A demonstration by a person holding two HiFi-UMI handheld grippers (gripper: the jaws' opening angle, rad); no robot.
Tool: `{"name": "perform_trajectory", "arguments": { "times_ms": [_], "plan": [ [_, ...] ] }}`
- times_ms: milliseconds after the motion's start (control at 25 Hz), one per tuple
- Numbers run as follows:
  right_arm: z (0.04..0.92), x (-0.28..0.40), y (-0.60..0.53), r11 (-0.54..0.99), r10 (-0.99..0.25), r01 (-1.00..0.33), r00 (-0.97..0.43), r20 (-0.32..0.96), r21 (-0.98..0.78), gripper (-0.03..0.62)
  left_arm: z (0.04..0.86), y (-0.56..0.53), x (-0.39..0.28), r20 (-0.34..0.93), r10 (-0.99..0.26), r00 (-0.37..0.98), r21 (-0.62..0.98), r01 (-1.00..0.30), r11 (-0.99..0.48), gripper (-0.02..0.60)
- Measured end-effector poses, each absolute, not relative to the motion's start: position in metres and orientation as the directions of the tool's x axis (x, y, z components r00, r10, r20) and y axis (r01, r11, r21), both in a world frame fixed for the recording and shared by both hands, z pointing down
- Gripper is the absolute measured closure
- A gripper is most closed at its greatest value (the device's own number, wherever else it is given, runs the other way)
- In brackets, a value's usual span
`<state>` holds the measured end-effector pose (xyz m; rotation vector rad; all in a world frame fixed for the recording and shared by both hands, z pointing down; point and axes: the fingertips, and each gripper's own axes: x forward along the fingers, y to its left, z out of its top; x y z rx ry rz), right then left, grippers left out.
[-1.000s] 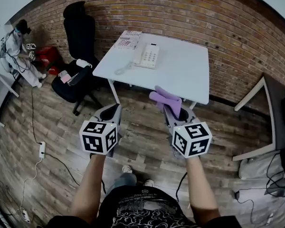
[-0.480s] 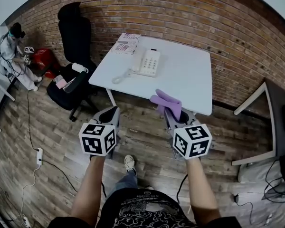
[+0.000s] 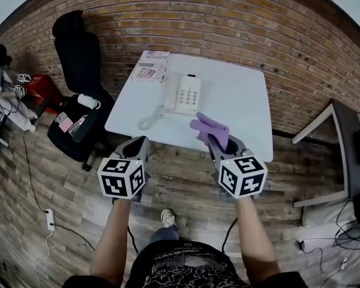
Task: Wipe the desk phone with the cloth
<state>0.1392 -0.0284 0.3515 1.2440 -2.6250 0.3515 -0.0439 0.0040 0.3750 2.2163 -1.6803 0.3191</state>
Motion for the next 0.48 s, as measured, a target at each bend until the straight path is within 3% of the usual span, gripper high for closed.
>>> {"name": "perform_trajectory", "arguments": {
  "times_ms": [480],
  "plan": [
    [0.349, 0.121, -0.102, 0.511, -0.794, -0.854, -0.511, 0.328, -0.096, 0.549, 0.381, -0.09, -0.067, 0.372, -0.839, 0.396, 0.164, -0.918, -0.361, 0.575]
  ]
}}
